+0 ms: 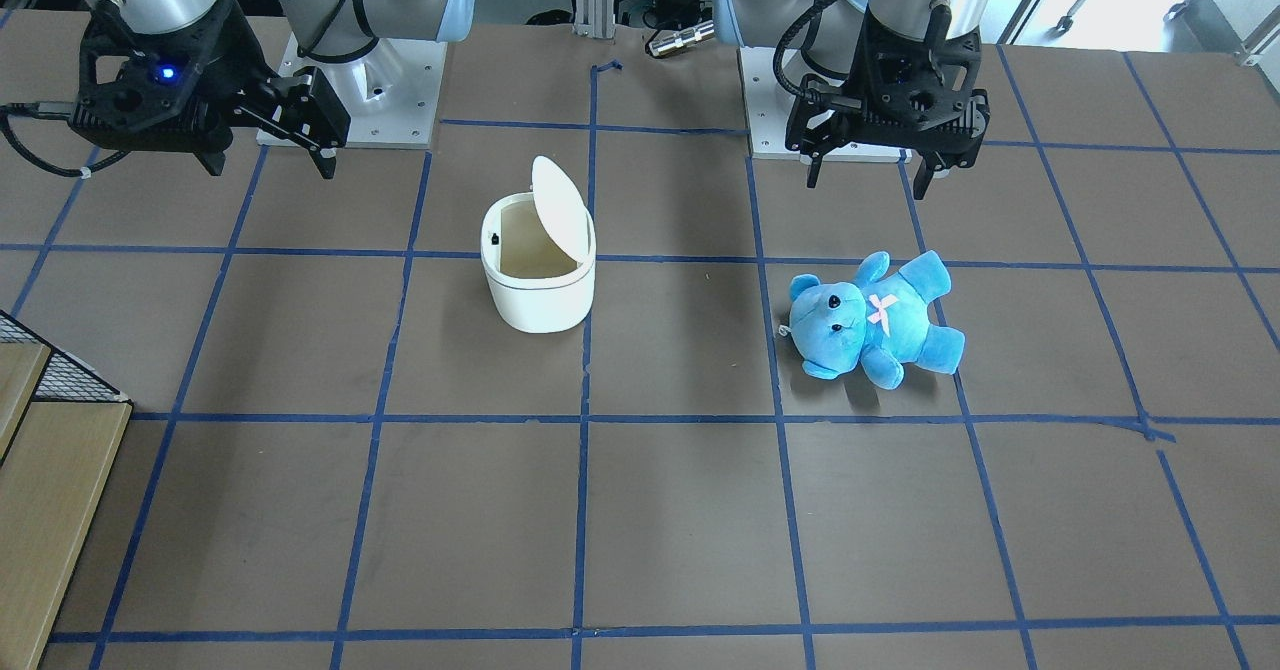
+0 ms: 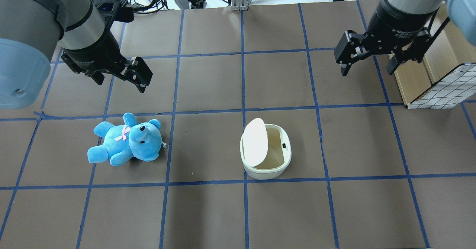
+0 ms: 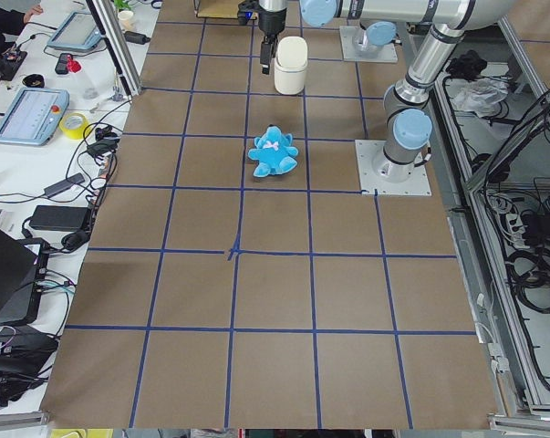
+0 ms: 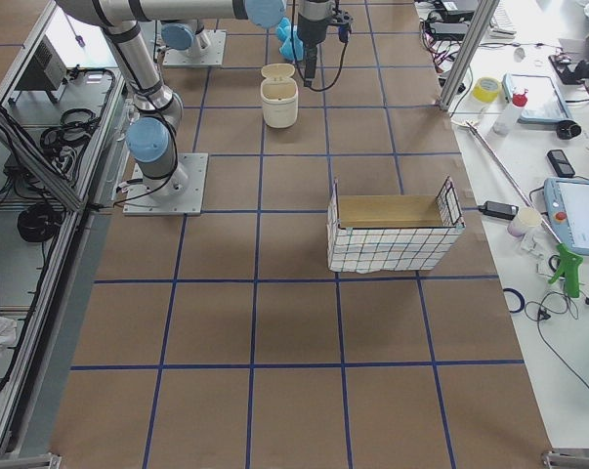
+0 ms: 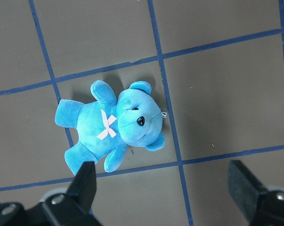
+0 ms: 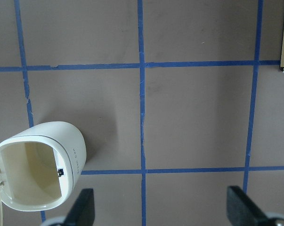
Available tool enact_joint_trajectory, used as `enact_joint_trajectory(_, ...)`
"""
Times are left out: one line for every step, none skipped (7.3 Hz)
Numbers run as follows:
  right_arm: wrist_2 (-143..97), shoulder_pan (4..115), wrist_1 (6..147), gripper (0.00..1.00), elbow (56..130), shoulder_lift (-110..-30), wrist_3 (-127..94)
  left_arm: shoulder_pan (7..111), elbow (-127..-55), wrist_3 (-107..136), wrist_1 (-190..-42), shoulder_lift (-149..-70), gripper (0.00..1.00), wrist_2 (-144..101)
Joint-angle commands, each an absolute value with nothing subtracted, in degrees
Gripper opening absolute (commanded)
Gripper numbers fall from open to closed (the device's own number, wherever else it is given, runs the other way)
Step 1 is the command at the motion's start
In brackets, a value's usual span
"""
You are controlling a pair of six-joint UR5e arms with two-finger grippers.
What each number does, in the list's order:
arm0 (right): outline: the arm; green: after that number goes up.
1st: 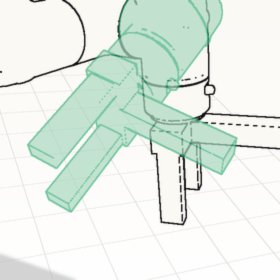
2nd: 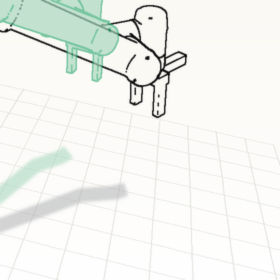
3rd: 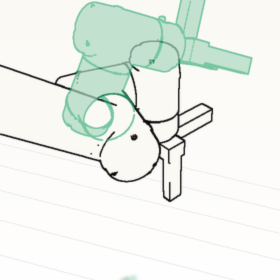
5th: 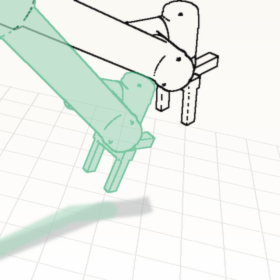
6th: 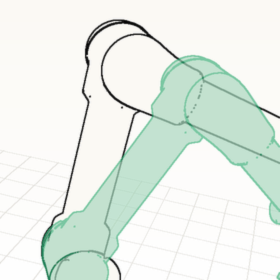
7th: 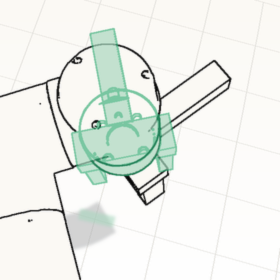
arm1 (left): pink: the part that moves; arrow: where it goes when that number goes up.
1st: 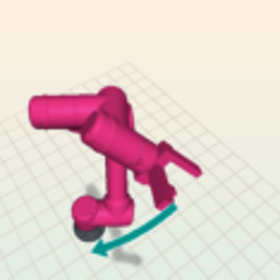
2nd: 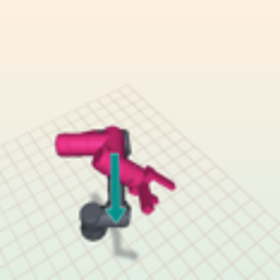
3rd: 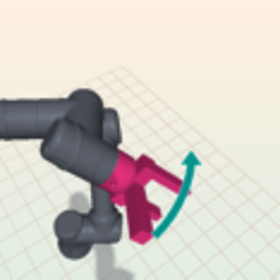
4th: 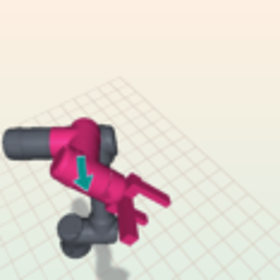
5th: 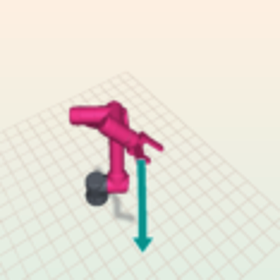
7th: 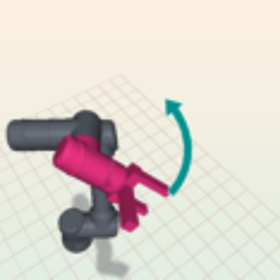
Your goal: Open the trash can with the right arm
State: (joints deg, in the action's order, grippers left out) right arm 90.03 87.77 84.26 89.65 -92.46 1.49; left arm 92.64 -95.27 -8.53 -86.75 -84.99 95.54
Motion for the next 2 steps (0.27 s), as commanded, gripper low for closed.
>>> enact_joint_trajectory(90.0, 87.8, 84.3, 1.00, 89.6, -92.5, 1.5, 92.6, -95.3, -8.5, -86.7, -85.0, 1.00, 95.5)
enact_joint_trajectory(90.0, 87.8, 84.3, 1.00, 89.6, -92.5, 1.5, 92.6, -95.3, -8.5, -86.7, -85.0, 1.00, 95.5)
